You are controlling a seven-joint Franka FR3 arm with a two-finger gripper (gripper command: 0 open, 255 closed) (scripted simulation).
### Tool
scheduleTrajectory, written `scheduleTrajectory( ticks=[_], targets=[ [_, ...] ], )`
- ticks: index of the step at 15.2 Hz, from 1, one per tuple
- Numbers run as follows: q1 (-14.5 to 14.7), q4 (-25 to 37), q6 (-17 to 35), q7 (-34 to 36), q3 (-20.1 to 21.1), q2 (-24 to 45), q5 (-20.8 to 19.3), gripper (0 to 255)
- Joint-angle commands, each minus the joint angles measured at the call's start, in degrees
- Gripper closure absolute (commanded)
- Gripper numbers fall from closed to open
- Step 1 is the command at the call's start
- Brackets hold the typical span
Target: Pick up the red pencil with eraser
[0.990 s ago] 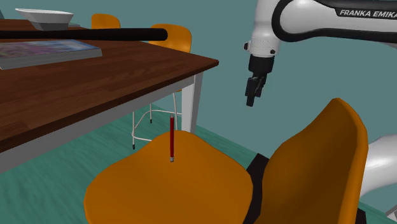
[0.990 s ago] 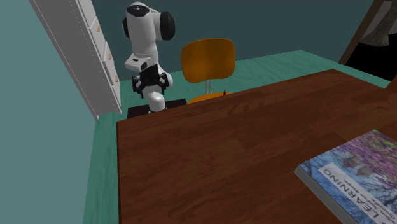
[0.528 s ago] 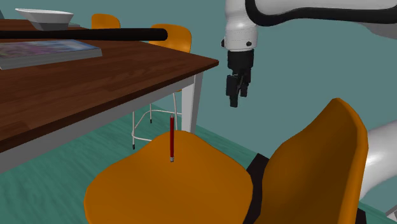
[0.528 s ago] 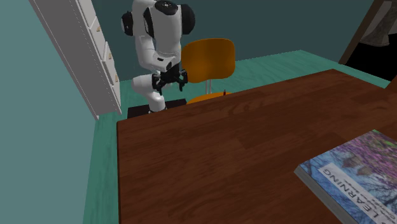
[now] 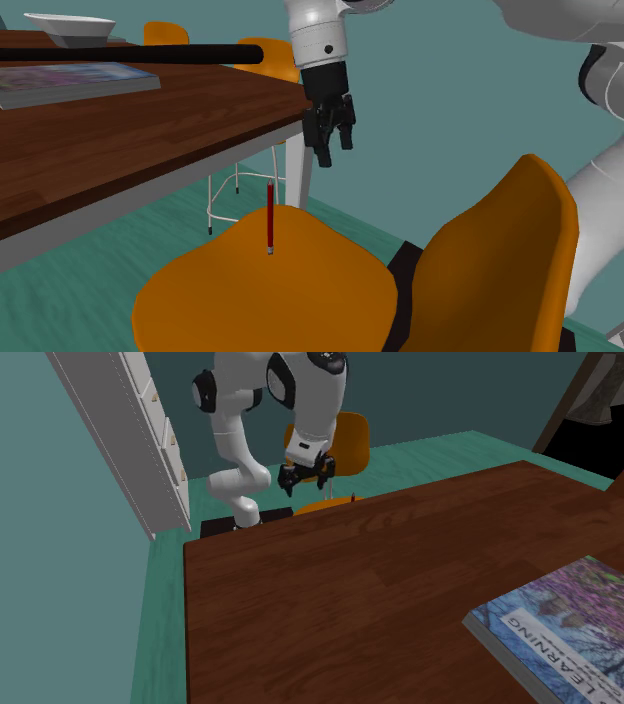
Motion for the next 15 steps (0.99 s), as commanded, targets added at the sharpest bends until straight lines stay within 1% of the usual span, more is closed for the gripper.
scheduleTrajectory(
  ticks=[1, 6, 10, 15],
  targets=[
    [0.98, 5.18, -2.43, 3.04, 1.77, 4.49, 0.81, 0],
    [4.38, 22.04, -9.29, 11.07, 5.59, 18.5, 1.49, 0],
    [9.04, 39.76, -16.48, 18.12, 7.83, 31.83, 1.16, 0],
    [8.22, 32.07, -11.48, 16.31, 7.42, 29.21, 1.39, 0]
  ],
)
